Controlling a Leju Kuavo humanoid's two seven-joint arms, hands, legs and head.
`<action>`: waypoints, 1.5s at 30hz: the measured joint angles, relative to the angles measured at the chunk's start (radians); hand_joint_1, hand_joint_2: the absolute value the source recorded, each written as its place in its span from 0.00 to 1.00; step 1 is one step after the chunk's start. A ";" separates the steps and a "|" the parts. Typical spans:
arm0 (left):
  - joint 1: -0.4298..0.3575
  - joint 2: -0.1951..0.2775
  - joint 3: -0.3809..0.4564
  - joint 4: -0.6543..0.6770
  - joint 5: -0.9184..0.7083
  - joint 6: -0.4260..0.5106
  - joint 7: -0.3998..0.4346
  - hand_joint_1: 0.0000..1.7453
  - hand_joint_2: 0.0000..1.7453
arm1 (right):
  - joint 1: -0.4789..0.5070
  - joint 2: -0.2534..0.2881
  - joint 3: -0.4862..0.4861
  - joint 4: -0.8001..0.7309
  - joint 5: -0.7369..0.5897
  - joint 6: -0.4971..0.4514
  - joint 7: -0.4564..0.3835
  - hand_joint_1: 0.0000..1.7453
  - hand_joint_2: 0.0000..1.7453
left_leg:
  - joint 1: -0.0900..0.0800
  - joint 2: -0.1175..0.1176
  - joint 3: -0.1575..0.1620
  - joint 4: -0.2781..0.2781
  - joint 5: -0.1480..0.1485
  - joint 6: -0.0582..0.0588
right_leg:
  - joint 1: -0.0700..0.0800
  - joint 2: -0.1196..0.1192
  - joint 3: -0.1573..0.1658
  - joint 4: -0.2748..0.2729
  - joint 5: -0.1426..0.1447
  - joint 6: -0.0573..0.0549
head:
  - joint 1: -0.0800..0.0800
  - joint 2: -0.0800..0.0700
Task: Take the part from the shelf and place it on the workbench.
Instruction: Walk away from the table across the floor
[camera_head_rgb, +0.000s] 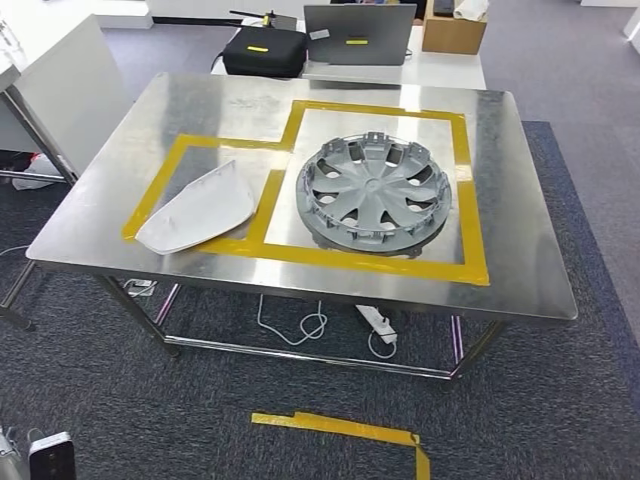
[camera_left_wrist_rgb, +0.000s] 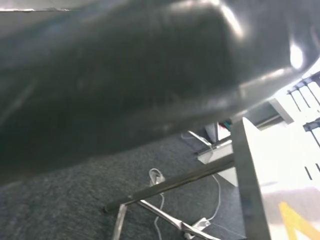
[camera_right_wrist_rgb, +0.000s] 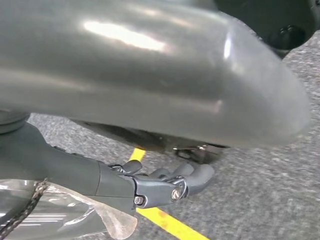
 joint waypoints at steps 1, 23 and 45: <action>-0.002 0.000 0.006 0.008 0.001 -0.001 0.000 0.00 0.00 | 0.000 0.001 0.000 0.000 0.000 0.001 0.000 0.00 0.00 | 0.003 -0.003 -0.009 0.040 -0.052 -0.008 | -0.001 -0.002 -0.012 0.000 0.011 -0.005 | -0.001 0.000; -0.324 0.127 0.322 1.127 -0.297 -0.087 0.413 0.00 0.00 | -0.004 0.004 -0.005 0.004 0.010 -0.036 0.057 0.00 0.00 | -0.012 -0.046 0.044 -0.055 0.012 0.047 | 0.010 0.013 -0.157 0.292 -0.018 0.019 | 0.000 0.000; -0.349 0.135 0.141 1.249 -0.474 -0.064 0.431 0.00 0.00 | 0.000 0.009 -0.005 0.009 0.003 -0.048 0.041 0.00 0.00 | -0.009 0.029 0.163 -0.046 -0.073 0.034 | 0.015 -0.118 -0.106 0.045 0.057 0.016 | -0.005 0.000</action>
